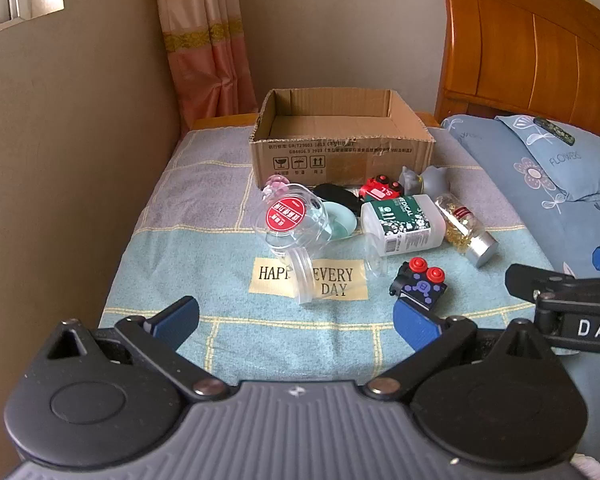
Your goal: Organize rigid objects
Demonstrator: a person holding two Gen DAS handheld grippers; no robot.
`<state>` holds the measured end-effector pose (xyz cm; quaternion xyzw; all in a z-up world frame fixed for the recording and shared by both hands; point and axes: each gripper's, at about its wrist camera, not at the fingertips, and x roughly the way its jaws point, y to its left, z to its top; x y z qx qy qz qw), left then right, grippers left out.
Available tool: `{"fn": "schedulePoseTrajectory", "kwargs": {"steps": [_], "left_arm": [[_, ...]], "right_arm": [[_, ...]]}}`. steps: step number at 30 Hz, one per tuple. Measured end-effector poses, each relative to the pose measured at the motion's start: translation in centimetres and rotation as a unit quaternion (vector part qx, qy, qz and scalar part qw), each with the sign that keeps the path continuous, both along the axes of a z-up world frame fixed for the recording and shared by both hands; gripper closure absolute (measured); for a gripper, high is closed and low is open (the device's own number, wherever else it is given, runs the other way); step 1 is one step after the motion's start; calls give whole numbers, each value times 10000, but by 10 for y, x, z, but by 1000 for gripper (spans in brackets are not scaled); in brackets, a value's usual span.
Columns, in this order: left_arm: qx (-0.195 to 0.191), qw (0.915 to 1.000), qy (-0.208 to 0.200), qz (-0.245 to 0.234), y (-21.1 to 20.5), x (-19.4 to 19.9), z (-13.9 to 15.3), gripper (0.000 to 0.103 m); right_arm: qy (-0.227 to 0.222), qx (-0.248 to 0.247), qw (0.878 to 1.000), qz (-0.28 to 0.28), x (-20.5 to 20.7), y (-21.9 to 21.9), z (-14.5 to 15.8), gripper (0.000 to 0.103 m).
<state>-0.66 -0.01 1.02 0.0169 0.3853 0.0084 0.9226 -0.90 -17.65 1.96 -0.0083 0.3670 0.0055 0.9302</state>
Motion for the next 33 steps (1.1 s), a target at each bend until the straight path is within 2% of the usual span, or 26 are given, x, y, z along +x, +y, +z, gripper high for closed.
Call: {"fn": "schedulePoseTrajectory", "kwargs": {"steps": [33], "left_arm": [[-119, 9999, -53, -33, 1, 3, -2, 1]], "right_arm": [[-144, -29, 9999, 89, 1, 2, 6, 0]]}}
